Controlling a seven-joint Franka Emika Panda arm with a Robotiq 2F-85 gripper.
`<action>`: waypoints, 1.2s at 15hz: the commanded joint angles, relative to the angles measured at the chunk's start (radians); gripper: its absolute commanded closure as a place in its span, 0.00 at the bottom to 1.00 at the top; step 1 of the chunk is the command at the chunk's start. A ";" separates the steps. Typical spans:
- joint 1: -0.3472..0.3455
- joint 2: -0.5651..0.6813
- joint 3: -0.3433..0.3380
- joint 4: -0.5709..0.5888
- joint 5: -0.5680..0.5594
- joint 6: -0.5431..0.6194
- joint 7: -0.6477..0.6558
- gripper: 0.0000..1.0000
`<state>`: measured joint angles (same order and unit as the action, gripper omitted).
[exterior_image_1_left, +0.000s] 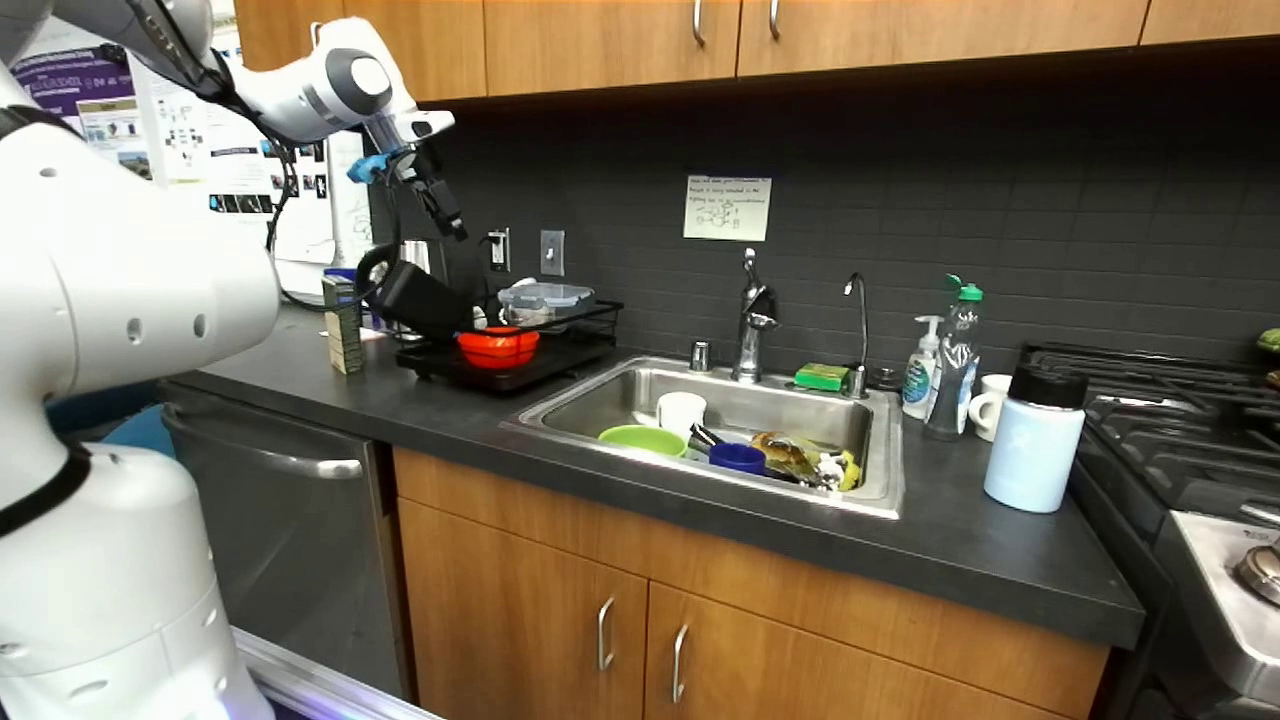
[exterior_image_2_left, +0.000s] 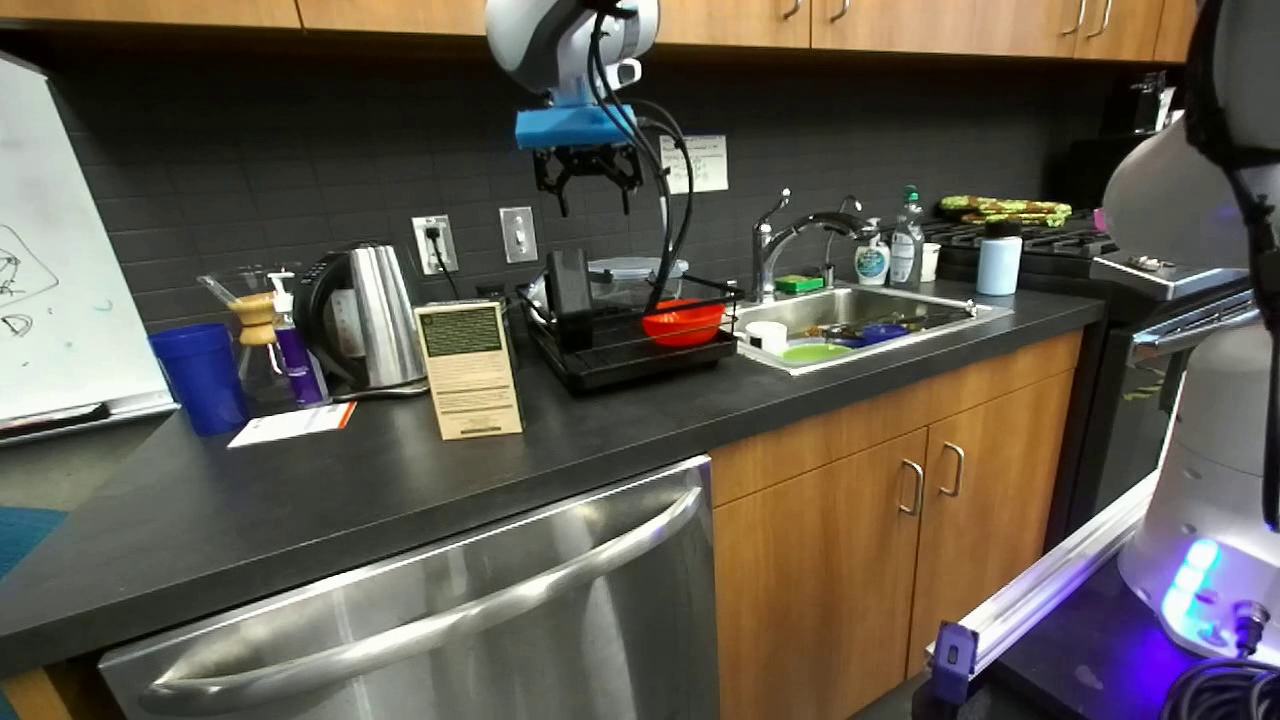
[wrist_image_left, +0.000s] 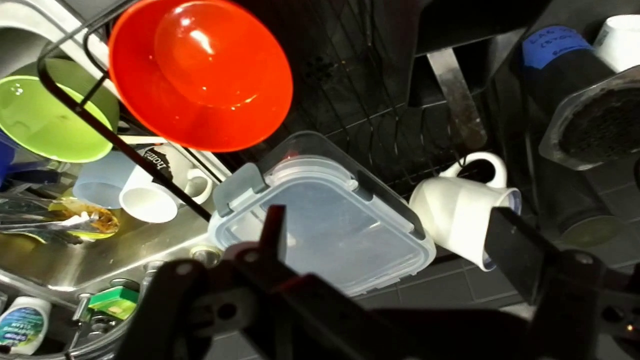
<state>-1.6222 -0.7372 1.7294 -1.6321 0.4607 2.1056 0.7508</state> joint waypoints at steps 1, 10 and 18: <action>-0.051 0.008 0.020 0.032 0.002 -0.090 -0.032 0.00; -0.100 0.022 0.055 0.106 0.063 -0.277 -0.135 0.00; -0.152 -0.002 0.076 0.134 0.148 -0.365 -0.171 0.00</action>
<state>-1.7415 -0.7343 1.7944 -1.5286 0.5691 1.7877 0.6063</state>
